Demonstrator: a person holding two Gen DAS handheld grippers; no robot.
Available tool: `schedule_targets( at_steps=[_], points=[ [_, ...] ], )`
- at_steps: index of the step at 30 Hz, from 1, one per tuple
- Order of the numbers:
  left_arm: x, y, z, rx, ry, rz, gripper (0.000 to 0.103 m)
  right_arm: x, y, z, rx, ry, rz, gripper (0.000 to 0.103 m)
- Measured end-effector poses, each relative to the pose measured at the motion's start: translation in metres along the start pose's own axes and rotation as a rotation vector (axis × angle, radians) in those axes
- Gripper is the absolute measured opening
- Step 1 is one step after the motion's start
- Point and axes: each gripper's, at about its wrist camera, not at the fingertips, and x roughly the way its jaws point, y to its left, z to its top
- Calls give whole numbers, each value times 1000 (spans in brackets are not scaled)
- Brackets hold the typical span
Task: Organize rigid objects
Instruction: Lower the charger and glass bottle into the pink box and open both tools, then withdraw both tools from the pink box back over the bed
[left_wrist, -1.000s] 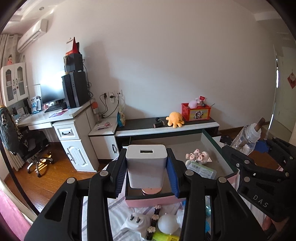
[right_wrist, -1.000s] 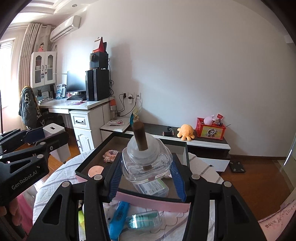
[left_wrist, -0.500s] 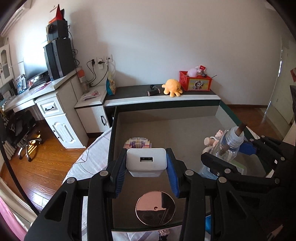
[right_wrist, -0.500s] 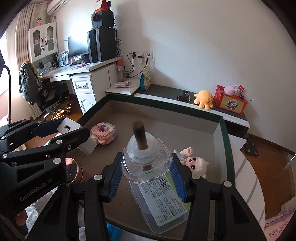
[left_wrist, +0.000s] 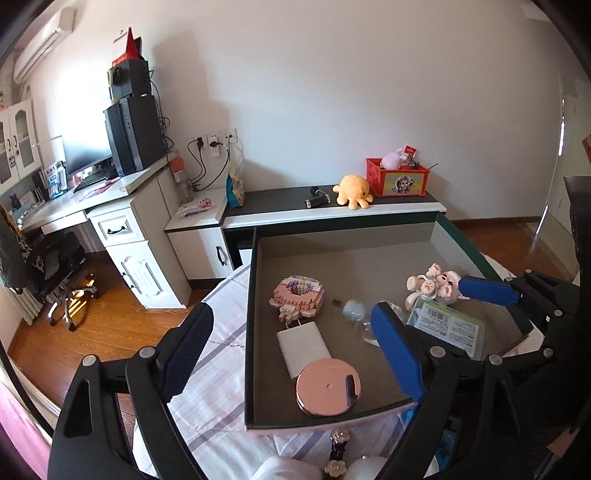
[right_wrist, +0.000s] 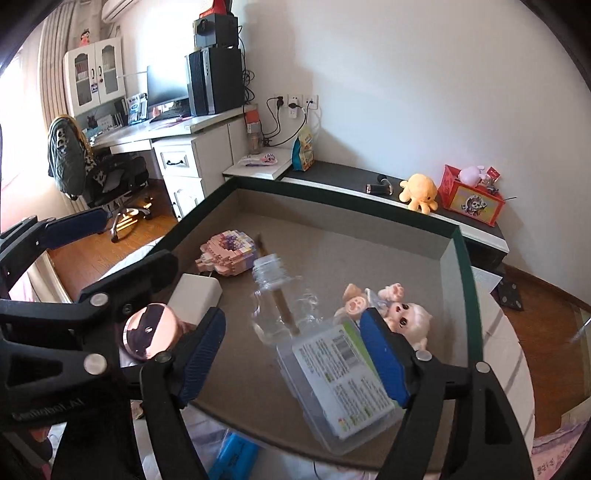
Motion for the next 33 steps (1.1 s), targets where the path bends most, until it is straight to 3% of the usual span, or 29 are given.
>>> schedule_targets(
  at_steps=[6, 10, 17, 25, 28, 33],
  points=[
    [-73, 11, -14, -28, -113, 54, 96, -59, 8, -12, 35, -86, -15, 79],
    [-132, 7, -30, -14, -200, 109, 103, -122, 14, -31, 91, -204, -31, 83],
    [-219, -6, -63, -23, -295, 101, 103, -208, 42, -70, 112, -344, -63, 87],
    [-284, -18, -89, -19, -365, 137, 103, -277, 65, -104, 125, -428, -97, 89],
    [-302, -19, -96, -36, -397, 146, 103, -292, 72, -114, 133, -452, -115, 103],
    [-321, -19, -104, -56, -420, 150, 103, -316, 86, -125, 117, -493, -131, 103]
  ],
)
